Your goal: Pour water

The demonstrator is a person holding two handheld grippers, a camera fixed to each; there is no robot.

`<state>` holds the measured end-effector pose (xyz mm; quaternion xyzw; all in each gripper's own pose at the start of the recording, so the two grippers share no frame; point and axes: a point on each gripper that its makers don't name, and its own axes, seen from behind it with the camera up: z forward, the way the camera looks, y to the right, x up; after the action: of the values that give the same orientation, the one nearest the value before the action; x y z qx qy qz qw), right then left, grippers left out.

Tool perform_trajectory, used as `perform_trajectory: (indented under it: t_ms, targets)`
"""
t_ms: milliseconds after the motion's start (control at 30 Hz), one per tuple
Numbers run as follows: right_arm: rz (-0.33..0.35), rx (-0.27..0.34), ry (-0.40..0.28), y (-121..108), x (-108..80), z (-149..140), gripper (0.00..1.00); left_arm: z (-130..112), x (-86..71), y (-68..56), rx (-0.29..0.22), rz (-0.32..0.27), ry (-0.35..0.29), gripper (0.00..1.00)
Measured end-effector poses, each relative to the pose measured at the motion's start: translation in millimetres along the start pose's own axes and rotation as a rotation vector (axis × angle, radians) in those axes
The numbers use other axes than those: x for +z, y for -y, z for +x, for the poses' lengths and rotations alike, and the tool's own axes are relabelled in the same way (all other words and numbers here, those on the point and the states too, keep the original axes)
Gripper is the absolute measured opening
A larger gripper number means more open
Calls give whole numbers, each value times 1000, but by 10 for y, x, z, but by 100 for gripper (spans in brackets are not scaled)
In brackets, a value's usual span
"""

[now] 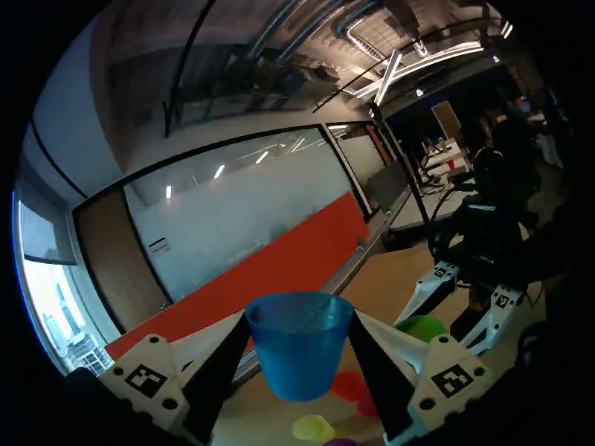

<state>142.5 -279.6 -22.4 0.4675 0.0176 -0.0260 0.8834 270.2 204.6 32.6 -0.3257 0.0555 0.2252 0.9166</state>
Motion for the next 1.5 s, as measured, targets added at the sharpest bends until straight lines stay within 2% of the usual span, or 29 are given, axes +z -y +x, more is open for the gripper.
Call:
perform_trajectory:
  t_ms: [200,500,633,700,1000,1233,1500]
  targets:
    - [-3,-3,-3,-11,-6,7,91,10,-20,-18,-120,-31,-16,88]
    - [-2,-9,-3,1,-13,43,91,50,-33,-59,-360,-104,-37,88]
    - [-3,-11,-4,0,-22,57,91,27,-31,-37,-428,-119,-41,88]
    - [-3,-10,-5,0,-25,62,91,18,-29,-25,-443,-121,-43,88]
    - [-7,-16,12,-4,-19,10,91,-127,-44,-55,-418,-119,-21,88]
    - [-7,-11,39,-27,-28,-55,91,-357,-97,-71,-398,-111,23,88]
    - [-15,-1,77,-125,-81,-113,91,-665,-161,-149,-380,-111,82,88]
